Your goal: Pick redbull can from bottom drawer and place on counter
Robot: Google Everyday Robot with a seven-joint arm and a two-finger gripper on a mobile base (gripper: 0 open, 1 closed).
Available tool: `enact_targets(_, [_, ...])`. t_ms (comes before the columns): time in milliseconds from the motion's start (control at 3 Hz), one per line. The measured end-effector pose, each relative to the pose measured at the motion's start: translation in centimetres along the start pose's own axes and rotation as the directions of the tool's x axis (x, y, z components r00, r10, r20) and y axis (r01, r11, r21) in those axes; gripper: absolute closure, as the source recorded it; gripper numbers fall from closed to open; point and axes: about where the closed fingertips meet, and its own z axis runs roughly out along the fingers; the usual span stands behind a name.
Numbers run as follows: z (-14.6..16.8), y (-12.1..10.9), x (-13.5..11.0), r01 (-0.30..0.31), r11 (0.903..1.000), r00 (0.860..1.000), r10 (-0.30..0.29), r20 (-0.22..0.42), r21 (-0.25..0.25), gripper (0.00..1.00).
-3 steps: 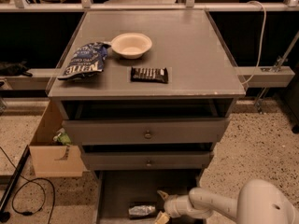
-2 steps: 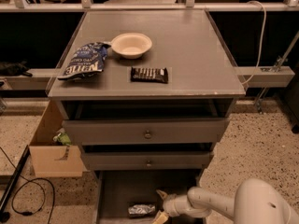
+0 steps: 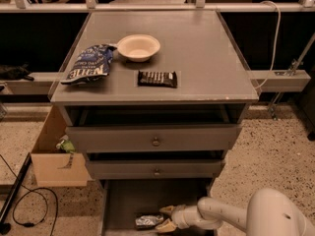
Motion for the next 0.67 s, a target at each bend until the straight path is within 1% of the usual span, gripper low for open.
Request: enact_targets(667, [0.01, 0.01, 0.00, 0.000, 1.0000, 1.000, 0.000, 0.000, 0.000, 0.86])
